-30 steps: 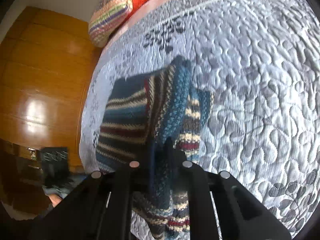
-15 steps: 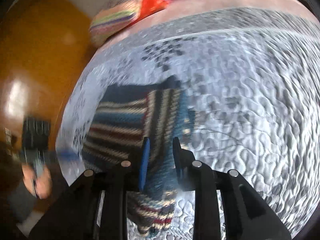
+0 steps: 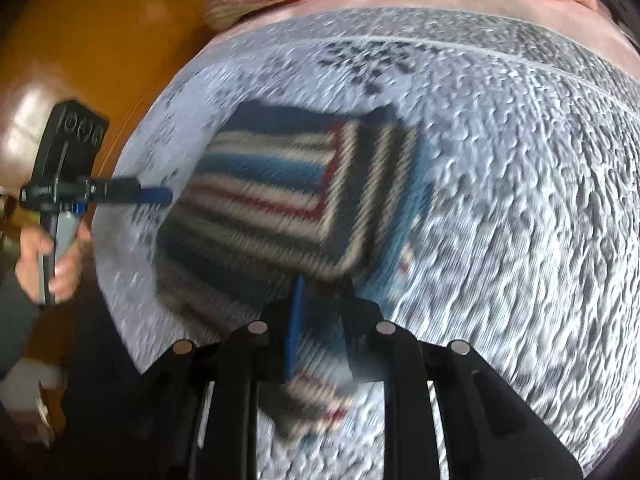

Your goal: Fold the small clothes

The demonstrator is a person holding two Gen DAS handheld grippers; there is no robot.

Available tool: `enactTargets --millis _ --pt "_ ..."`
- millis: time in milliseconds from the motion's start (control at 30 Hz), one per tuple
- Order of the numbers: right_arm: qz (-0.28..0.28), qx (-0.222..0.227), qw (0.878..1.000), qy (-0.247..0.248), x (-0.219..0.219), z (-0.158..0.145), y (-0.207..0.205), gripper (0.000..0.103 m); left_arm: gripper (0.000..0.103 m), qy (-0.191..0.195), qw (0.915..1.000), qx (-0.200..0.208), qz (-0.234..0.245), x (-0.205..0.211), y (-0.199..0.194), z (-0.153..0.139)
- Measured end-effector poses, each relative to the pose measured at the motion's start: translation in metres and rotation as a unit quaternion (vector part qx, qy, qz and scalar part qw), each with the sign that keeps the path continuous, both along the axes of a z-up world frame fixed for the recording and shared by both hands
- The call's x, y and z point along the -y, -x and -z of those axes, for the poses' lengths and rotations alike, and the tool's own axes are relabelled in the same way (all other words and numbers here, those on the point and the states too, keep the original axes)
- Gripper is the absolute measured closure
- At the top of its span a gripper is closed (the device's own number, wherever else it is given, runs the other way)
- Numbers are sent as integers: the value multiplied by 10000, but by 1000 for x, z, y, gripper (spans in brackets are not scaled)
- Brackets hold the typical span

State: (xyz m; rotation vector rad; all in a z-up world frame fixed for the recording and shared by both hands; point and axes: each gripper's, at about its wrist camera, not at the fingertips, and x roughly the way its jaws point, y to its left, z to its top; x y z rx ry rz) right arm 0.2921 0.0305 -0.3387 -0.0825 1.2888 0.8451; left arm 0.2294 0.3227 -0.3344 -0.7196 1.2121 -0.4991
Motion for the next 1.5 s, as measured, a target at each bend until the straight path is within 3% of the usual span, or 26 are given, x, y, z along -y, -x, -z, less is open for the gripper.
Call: enactTargets --millis 100,167,233,367,433,500,600,833,1000,1100,1167,1200,1233,1267,1300,1333,1400,1433,1467,1500 --pt "-247 120 9983 520 -1 24 23 88 35 -443 9987 -202 128 9 14 24" --pt "-264 219 9975 611 -2 35 30 88 36 -484 9987 -139 95 11 17 29" --pt "-163 220 9979 581 0 28 31 88 36 -611 9981 -91 83 15 19 20" --pt "-111 485 9980 393 8 -7 49 86 35 -374 9989 273 40 13 40 -13" --pt "-209 469 9976 464 8 -5 60 86 35 -492 9986 183 53 18 49 -8" --pt "-244 437 9949 874 5 19 67 89 35 -963 9953 -122 7 21 54 15" --pt "-60 386 9942 1003 8 34 68 91 35 -837 9955 -402 -168 20 59 41" --pt "194 567 9957 713 26 -9 91 88 21 -992 9946 -109 -277 18 102 10" --pt "328 302 9924 1144 15 28 98 87 20 -1224 9881 -718 -597 10 115 39" --pt "479 404 9933 971 19 8 112 84 20 -1515 9838 -644 -708 8 130 21" --pt "518 591 9933 850 23 -17 127 83 18 -2010 9761 -121 -814 12 148 -17" --pt "557 663 9929 814 25 -29 135 78 15 -2173 9724 62 -847 13 157 -29" --pt "613 735 9923 789 28 -41 143 58 10 -2554 9623 310 -886 18 169 -50" --pt "726 856 9905 789 32 -58 155 44 10 -2836 9534 453 -921 24 177 -66" --pt "825 995 9886 778 35 -74 165 19 10 -3056 9455 568 -973 28 189 -82" --pt "908 1143 9865 744 35 -87 176 10 10 -3243 9373 688 -1078 35 202 -100" --pt "1046 1402 9815 774 36 -118 200 8 9 -3460 9265 872 -1196 50 219 -127" --pt "1127 1512 9778 917 34 -128 208 6 9 -3701 9156 876 -1303 60 228 -139" --pt "1268 1696 9714 1074 33 -141 221 5 9 -3853 9079 850 -1415 64 239 -150" --pt "1443 1907 9622 1306 30 -154 232 3 9 -3881 9056 835 -1493 63 245 -158"
